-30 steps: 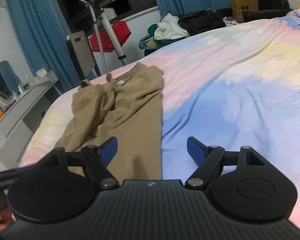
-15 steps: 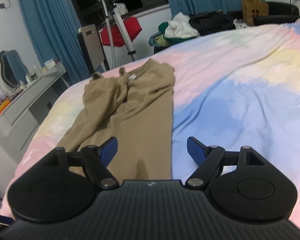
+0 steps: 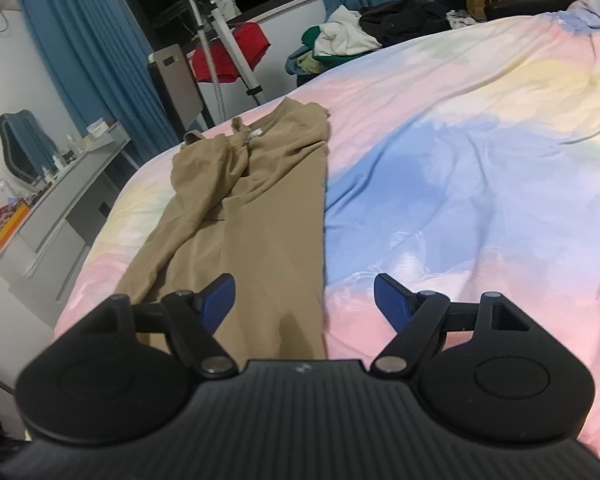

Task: Fold clothes

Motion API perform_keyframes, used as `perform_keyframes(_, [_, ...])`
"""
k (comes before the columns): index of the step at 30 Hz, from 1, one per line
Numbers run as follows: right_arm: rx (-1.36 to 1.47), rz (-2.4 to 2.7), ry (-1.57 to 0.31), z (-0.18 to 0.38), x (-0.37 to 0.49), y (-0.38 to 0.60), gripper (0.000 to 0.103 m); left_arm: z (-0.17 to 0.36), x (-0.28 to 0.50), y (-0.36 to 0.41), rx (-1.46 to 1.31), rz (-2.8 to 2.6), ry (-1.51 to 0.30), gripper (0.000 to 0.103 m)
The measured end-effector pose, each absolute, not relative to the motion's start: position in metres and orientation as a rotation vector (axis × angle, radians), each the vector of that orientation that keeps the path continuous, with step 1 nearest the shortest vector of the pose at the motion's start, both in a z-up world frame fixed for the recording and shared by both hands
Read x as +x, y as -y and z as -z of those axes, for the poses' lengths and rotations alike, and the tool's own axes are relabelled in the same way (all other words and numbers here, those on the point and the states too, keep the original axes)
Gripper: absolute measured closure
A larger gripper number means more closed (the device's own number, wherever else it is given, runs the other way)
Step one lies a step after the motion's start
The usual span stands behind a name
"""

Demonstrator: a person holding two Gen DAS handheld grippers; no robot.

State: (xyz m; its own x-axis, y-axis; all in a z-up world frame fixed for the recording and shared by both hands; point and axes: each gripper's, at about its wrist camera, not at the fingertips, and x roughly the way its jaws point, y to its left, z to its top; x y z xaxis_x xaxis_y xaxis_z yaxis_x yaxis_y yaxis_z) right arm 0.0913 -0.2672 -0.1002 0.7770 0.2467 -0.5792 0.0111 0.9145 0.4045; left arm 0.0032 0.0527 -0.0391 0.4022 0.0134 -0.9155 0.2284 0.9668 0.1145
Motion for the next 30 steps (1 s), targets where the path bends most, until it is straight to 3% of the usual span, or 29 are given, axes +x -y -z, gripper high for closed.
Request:
perform_keyframes(9, [0.419, -0.172, -0.692, 0.101, 0.094, 0.270, 0.025, 0.007, -0.010, 0.024, 0.296, 0.244, -1.134, 0.102])
perform_keyframes(19, [0.764, -0.568, -0.727, 0.115, 0.121, 0.266, 0.024, 0.053, -0.033, 0.024, 0.196, 0.309, -1.065, 0.102])
perform_keyframes(21, [0.773, -0.600, -0.763, 0.116, 0.142, 0.252, 0.033, 0.051, -0.037, 0.019, 0.179, 0.313, -1.025, 0.102])
perform_keyframes(27, [0.720, -0.628, -0.832, 0.133, 0.204, 0.197, 0.044, 0.041, -0.049, -0.001, 0.076, 0.313, -0.961, 0.102])
perform_keyframes(30, [0.719, -0.627, -0.893, 0.158, 0.233, 0.174, 0.057, 0.035, -0.056, -0.011, 0.036, 0.313, -0.940, 0.102])
